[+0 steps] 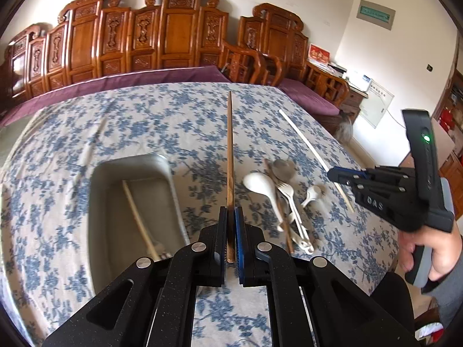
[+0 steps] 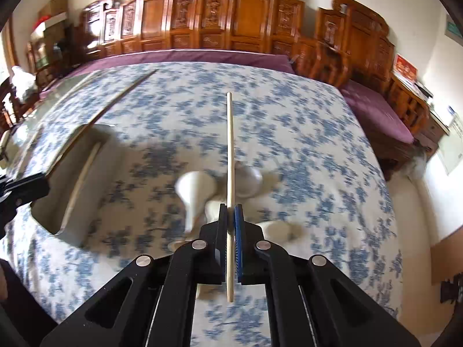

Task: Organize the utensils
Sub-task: 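Carry the brown chopstick into the tray and open the left gripper while the right carries its chopstick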

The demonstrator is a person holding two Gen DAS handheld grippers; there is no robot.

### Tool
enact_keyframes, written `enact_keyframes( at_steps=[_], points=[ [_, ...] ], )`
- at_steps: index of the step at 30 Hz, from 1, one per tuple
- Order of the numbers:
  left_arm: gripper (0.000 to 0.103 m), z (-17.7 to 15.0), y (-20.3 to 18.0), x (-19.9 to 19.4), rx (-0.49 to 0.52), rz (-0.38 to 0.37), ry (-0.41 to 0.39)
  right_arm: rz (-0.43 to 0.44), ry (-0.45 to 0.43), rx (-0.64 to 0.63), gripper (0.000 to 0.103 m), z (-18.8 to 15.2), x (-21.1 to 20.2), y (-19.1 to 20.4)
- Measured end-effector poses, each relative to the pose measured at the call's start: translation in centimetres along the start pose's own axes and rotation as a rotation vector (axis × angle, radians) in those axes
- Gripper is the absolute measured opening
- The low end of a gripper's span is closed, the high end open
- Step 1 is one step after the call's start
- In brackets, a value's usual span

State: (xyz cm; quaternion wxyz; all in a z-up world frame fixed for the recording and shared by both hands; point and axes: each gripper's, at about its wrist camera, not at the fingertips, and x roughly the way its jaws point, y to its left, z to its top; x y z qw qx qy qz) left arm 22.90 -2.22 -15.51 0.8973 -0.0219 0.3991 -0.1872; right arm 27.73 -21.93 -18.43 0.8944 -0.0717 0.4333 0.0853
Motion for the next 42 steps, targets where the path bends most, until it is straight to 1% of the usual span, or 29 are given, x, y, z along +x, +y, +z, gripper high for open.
enact_keyframes(
  at_steps=[8, 13, 19, 25, 37, 42],
  points=[
    [0.004, -0.9, 3.1, -1.1, -0.036, 0.048, 0.02, 0.085, -0.023, -0.053, 0.006, 0.2, -0.8, 4.4],
    [0.004, -2.0, 5.1, -1.2, -0.054, 0.085, 0.06, 0.116, -0.031, -0.076, 0.006, 0.3, -1.2, 6.3],
    [0.004, -2.9, 6.2, -0.8, -0.06, 0.116, 0.109, 0.141, -0.038, -0.1, 0.006, 0.4, -1.7, 8.1],
    [0.004, -3.7, 6.7, 0.5, -0.052, 0.155, 0.151, 0.153, -0.037, -0.119, 0.006, 0.4, -1.8, 9.3],
    [0.004, -4.6, 8.0, 1.5, -0.067, 0.18, 0.228, 0.169, -0.033, -0.142, 0.006, 0.1, -1.7, 10.5],
    [0.004, -4.4, 8.1, 1.5, -0.074, 0.184, 0.215, 0.181, -0.026, -0.14, 0.006, 0.0, -1.3, 10.8]
  ],
)
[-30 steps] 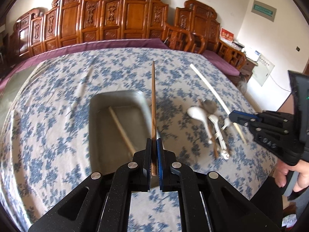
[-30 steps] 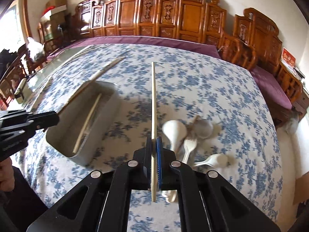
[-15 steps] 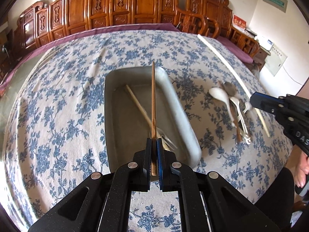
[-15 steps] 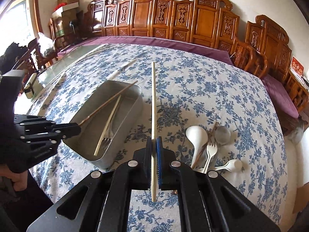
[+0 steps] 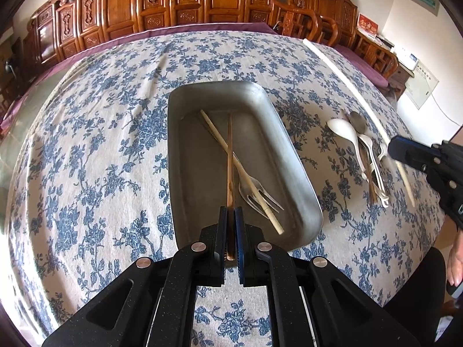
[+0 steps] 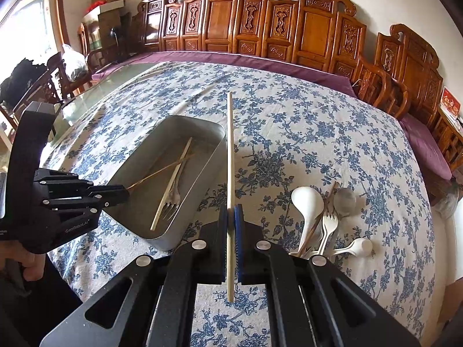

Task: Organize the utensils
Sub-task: 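Carry the brown chopstick into the tray and open the left gripper while the right carries its chopstick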

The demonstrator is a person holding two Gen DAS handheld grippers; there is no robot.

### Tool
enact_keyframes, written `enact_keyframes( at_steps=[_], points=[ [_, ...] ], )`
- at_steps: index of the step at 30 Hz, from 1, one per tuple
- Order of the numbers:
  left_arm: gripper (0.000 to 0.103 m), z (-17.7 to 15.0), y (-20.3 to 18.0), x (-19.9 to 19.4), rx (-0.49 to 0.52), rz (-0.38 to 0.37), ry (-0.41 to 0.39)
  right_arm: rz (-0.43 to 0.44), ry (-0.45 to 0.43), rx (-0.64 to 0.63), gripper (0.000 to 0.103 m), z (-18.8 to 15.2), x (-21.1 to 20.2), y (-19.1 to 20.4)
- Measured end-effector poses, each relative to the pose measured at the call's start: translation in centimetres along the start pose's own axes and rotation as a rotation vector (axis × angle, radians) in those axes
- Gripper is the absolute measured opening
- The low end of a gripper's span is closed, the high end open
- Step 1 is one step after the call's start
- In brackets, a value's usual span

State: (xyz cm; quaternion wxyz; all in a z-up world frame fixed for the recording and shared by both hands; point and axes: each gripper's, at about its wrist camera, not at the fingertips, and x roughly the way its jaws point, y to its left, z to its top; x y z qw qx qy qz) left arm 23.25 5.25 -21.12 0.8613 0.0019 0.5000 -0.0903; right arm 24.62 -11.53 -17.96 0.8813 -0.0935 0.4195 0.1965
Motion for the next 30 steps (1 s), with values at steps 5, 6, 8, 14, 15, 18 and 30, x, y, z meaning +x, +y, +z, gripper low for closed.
enact_keyframes(
  at_steps=[5, 6, 8, 14, 15, 18, 30],
  points=[
    [0.004, 0.5, 0.1, -0.2, -0.009, -0.004, -0.015, 0.02, 0.002, -0.001, 0.006, 0.2, 0.4, 0.6],
    [0.004, 0.6, 0.2, -0.3, -0.012, -0.002, -0.019, 0.023, 0.002, -0.003, 0.006, 0.2, 0.5, 0.8],
    [0.004, 0.8, 0.4, -0.4, -0.021, 0.003, -0.028, 0.03, 0.003, -0.005, 0.006, 0.3, 0.7, 1.1],
    [0.007, 1.4, 1.6, -1.1, -0.065, 0.012, -0.059, 0.058, 0.008, 0.001, 0.006, 0.8, 1.4, 2.1],
    [0.01, 1.4, 1.8, -1.1, -0.071, 0.009, -0.061, 0.062, 0.008, 0.0, 0.006, 0.8, 1.6, 2.4],
    [0.016, 1.6, 2.0, -1.3, -0.079, 0.005, -0.07, 0.071, 0.01, -0.001, 0.006, 1.1, 1.9, 2.8],
    [0.027, 2.2, 4.0, -2.7, -0.125, 0.027, -0.12, 0.157, 0.029, 0.043, 0.006, 2.7, 5.0, 4.9]
  ],
)
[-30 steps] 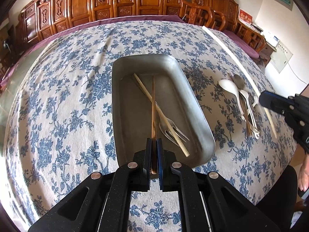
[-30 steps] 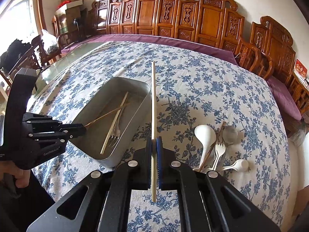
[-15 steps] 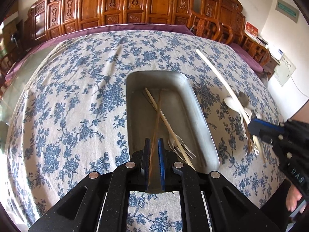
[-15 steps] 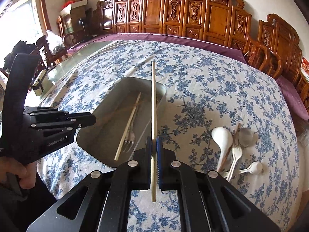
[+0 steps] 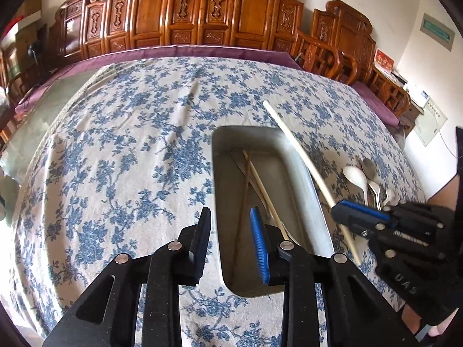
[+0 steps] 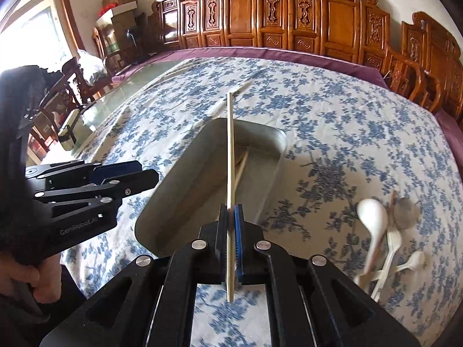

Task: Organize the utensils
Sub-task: 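Lower the light wooden chopstick into the grey tray and open the right gripper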

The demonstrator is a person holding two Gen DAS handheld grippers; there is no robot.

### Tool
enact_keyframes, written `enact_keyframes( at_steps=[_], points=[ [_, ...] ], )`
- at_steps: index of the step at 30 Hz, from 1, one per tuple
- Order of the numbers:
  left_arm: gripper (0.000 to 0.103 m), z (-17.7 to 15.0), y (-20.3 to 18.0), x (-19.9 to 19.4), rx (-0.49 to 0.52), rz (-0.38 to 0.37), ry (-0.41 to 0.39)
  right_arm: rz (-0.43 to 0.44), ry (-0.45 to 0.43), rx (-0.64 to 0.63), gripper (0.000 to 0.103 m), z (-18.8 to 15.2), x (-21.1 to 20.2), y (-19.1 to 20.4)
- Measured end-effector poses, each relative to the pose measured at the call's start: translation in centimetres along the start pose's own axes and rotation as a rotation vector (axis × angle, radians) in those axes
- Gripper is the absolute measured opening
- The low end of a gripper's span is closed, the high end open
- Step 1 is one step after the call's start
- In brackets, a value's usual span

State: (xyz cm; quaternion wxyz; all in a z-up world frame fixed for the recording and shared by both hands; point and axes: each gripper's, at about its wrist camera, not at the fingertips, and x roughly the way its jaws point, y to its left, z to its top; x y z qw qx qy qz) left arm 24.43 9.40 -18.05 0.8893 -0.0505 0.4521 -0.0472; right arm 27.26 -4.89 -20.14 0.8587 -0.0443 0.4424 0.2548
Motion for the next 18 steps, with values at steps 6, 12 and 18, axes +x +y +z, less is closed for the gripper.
enact_keyframes(
  at_steps=[6, 12, 18],
  points=[
    [0.027, 0.5, 1.1, -0.6, -0.019, 0.014, -0.019, 0.033, 0.021, 0.056, 0.006, 0.4, 2.2, 0.0],
    [0.027, 0.7, 1.5, -0.9, -0.023, 0.017, -0.029, 0.046, 0.041, 0.091, 0.006, 0.4, 3.9, -0.1],
    [0.027, 0.8, 1.3, -1.0, -0.016, 0.015, -0.031, 0.054, 0.066, 0.107, 0.006, -0.1, 5.3, 0.1]
  ],
)
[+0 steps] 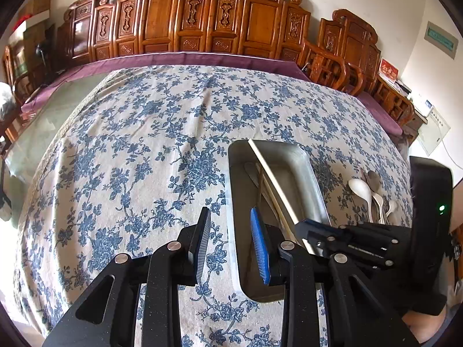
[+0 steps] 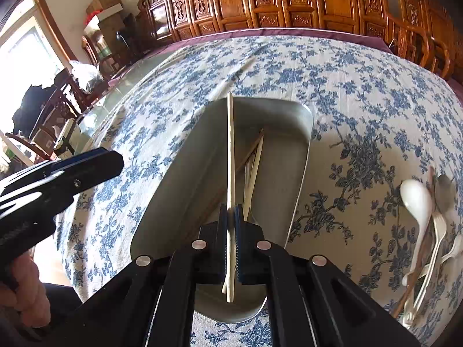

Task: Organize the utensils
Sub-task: 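Lower the light wooden chopstick into the grey tray and open the right gripper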

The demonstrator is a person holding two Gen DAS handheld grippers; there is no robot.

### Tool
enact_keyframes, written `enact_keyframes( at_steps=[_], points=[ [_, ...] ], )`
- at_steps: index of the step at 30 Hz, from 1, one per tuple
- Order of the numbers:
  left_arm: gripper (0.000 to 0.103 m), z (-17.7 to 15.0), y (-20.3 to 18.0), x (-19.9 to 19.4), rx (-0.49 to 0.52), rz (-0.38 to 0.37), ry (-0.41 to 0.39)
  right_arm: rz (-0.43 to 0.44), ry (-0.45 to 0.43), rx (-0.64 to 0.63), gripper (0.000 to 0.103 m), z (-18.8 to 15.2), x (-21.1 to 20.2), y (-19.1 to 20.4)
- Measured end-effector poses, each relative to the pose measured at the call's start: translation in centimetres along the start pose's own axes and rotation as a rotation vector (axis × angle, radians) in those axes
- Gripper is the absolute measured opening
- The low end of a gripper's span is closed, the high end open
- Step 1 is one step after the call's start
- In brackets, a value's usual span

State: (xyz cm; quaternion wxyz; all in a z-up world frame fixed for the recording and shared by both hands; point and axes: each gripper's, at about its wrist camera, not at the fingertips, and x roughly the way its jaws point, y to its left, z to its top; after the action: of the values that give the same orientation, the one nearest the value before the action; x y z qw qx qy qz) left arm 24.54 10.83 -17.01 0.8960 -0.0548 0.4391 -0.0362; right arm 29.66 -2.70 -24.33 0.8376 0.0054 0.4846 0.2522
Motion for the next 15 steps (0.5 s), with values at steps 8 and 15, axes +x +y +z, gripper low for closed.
enact_keyframes(
  at_steps=[8, 15],
  points=[
    [0.027, 0.0, -0.4, 0.0, 0.003, -0.006, 0.0, 0.013, -0.025, -0.03, 0.009, -0.4, -0.6, 0.1],
    [0.027, 0.1, -2.3, -0.1, 0.032, -0.024, -0.003, -0.017, -0.099, -0.094, 0.009, -0.8, -4.6, -0.9]
  ],
)
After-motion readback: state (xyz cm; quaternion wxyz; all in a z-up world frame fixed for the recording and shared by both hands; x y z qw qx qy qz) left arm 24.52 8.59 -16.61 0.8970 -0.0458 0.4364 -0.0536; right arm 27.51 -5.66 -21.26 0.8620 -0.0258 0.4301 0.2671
